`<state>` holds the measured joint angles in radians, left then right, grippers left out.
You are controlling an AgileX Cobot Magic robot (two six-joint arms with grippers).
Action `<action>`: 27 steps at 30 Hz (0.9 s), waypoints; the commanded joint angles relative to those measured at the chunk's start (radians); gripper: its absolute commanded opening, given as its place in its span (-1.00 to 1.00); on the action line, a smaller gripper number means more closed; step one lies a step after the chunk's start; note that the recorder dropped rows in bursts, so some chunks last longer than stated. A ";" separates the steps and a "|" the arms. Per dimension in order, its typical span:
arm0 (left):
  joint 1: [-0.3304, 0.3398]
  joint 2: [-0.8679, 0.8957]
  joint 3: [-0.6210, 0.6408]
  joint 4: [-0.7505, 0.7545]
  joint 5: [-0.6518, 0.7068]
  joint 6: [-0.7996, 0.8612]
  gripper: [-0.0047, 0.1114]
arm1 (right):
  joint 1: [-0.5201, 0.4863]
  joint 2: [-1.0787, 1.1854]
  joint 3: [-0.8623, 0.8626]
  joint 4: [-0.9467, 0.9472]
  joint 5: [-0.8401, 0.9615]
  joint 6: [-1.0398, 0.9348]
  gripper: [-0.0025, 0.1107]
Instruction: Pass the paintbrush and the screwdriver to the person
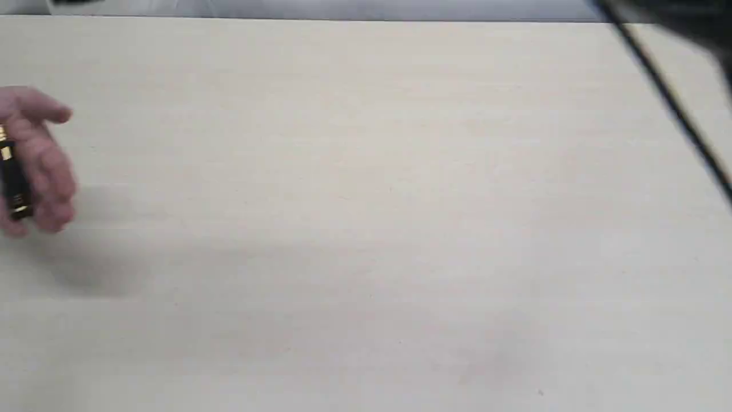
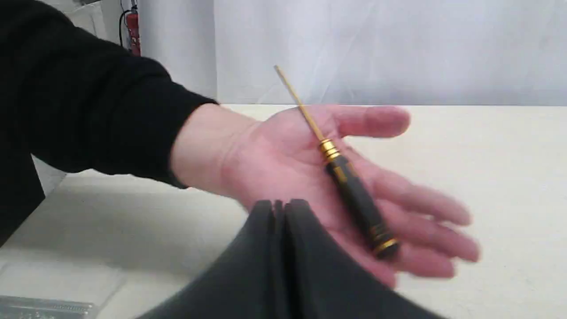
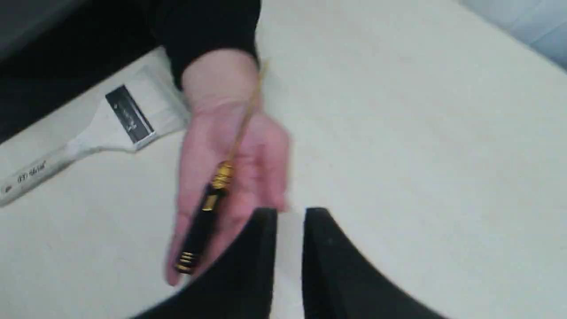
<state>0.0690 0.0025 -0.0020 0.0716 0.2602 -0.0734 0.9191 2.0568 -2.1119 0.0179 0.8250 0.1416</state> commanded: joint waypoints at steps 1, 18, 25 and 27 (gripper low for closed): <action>-0.006 -0.002 0.002 -0.003 -0.010 -0.002 -0.92 | -0.038 -0.105 -0.005 -0.045 0.104 0.004 -0.88; -0.006 -0.002 0.002 -0.003 -0.010 -0.002 -0.92 | -0.045 -0.573 0.198 -0.219 0.241 -0.022 -0.88; -0.006 -0.002 0.002 -0.001 -0.012 -0.002 -0.92 | -0.045 -0.674 0.202 -0.365 0.324 -0.018 -0.88; -0.006 -0.002 0.002 -0.001 -0.012 -0.002 -0.92 | -0.055 -0.706 0.226 -0.438 0.317 0.005 -0.88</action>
<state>0.0690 0.0025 -0.0020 0.0716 0.2602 -0.0734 0.8751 1.3736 -1.9037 -0.3546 1.1317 0.1327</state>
